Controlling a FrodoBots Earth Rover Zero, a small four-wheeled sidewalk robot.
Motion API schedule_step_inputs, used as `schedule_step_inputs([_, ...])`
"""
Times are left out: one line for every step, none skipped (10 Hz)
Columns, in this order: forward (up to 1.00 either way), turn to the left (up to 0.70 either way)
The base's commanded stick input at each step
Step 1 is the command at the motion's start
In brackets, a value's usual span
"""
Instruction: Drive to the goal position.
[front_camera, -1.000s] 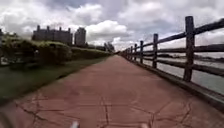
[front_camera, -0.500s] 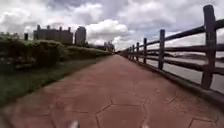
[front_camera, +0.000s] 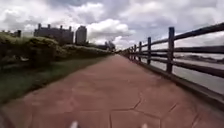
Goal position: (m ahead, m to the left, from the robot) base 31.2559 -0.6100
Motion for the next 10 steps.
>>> schedule_step_inputs([1.0, 0.0])
schedule_step_inputs([1.0, 0.0])
schedule_step_inputs([1.0, 0.0])
schedule_step_inputs([1.0, 0.0])
schedule_step_inputs([1.0, 0.0])
schedule_step_inputs([1.0, 0.0])
schedule_step_inputs([1.0, 0.0])
schedule_step_inputs([1.0, 0.0])
schedule_step_inputs([1.0, 0.0])
schedule_step_inputs([1.0, 0.0])
